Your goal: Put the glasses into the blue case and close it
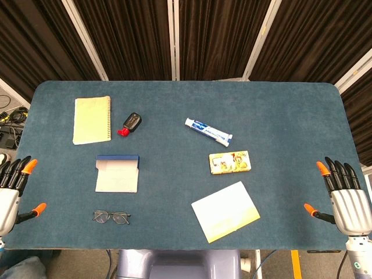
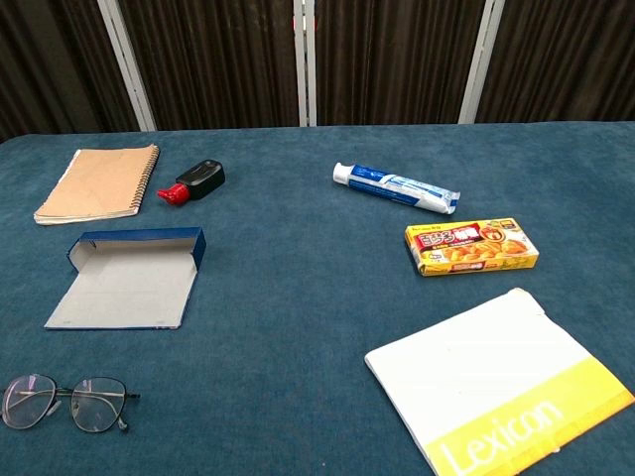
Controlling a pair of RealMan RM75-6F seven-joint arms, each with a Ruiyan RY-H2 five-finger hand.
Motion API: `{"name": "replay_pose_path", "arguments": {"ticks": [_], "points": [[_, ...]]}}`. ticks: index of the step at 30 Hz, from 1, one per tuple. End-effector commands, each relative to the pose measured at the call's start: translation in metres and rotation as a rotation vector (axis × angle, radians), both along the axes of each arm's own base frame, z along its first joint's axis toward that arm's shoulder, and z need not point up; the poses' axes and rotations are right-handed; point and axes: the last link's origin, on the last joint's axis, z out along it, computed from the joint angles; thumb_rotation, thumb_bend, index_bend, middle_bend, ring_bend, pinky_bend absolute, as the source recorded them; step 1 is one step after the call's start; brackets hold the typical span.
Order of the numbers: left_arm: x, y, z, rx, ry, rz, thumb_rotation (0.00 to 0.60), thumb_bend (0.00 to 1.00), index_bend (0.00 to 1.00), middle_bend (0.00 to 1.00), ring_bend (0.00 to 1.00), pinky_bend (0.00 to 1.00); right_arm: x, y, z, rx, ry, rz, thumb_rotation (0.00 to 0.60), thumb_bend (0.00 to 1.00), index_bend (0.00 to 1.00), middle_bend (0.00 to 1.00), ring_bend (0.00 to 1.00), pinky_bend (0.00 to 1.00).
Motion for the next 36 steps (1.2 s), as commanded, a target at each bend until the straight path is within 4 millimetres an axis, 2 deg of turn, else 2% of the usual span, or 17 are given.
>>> {"name": "replay_pose_path", "arguments": {"ticks": [1, 7, 11, 14, 15, 17, 19, 22, 27, 36], "points": [[-0.001, -0.001, 0.0, -0.002, -0.001, 0.004, 0.6, 0.0, 0.0, 0.0, 0.0, 0.0, 0.0, 0.0, 0.001, 0.001, -0.004, -0.001, 0.6, 0.0, 0.0, 0.0, 0.0, 0.0], [0.001, -0.003, 0.0, -0.004, -0.007, -0.003, 0.6, 0.0, 0.0, 0.0, 0.0, 0.0, 0.0, 0.001, 0.0, 0.011, -0.005, -0.001, 0.6, 0.0, 0.0, 0.0, 0.0, 0.0], [0.004, -0.001, -0.012, -0.057, -0.015, -0.011, 0.6, 0.0, 0.0, 0.0, 0.0, 0.0, 0.001, 0.002, -0.001, 0.018, -0.009, 0.004, 0.6, 0.0, 0.0, 0.0, 0.0, 0.0], [0.007, 0.002, -0.034, -0.142, 0.015, -0.014, 0.6, 0.0, 0.06, 0.0, 0.0, 0.0, 0.0, 0.002, 0.0, 0.019, -0.01, -0.005, 0.6, 0.0, 0.0, 0.0, 0.0, 0.0], [0.012, 0.005, -0.051, -0.21, 0.017, -0.017, 0.6, 0.0, 0.11, 0.0, 0.0, 0.0, 0.0, 0.002, 0.001, 0.013, -0.022, -0.01, 0.6, 0.0, 0.0, 0.0, 0.0, 0.0], [0.016, 0.01, -0.063, -0.243, 0.017, -0.009, 0.6, 0.04, 0.19, 0.0, 0.0, 0.0, -0.001, 0.002, 0.003, 0.011, -0.026, -0.012, 0.6, 0.0, 0.0, 0.0, 0.0, 0.0], [0.019, 0.014, -0.076, -0.28, 0.005, 0.003, 0.6, 0.12, 0.29, 0.0, 0.0, 0.0, -0.002, 0.003, 0.004, 0.011, -0.03, -0.016, 0.6, 0.0, 0.0, 0.0, 0.0, 0.0], [0.023, 0.018, -0.094, -0.336, -0.008, 0.019, 0.6, 0.24, 0.38, 0.0, 0.0, 0.0, -0.005, 0.002, 0.005, 0.013, -0.037, -0.023, 0.6, 0.0, 0.0, 0.0, 0.0, 0.0], [0.026, 0.017, -0.135, -0.434, 0.011, 0.053, 0.6, 0.33, 0.44, 0.0, 0.0, 0.0, -0.007, 0.001, 0.006, 0.022, -0.053, -0.034, 0.6, 0.0, 0.0, 0.0, 0.0, 0.0], [0.028, 0.015, -0.154, -0.439, 0.039, 0.079, 0.6, 0.4, 0.46, 0.0, 0.0, 0.0, -0.008, 0.002, 0.007, 0.032, -0.058, -0.043, 0.6, 0.0, 0.0, 0.0, 0.0, 0.0]]}}
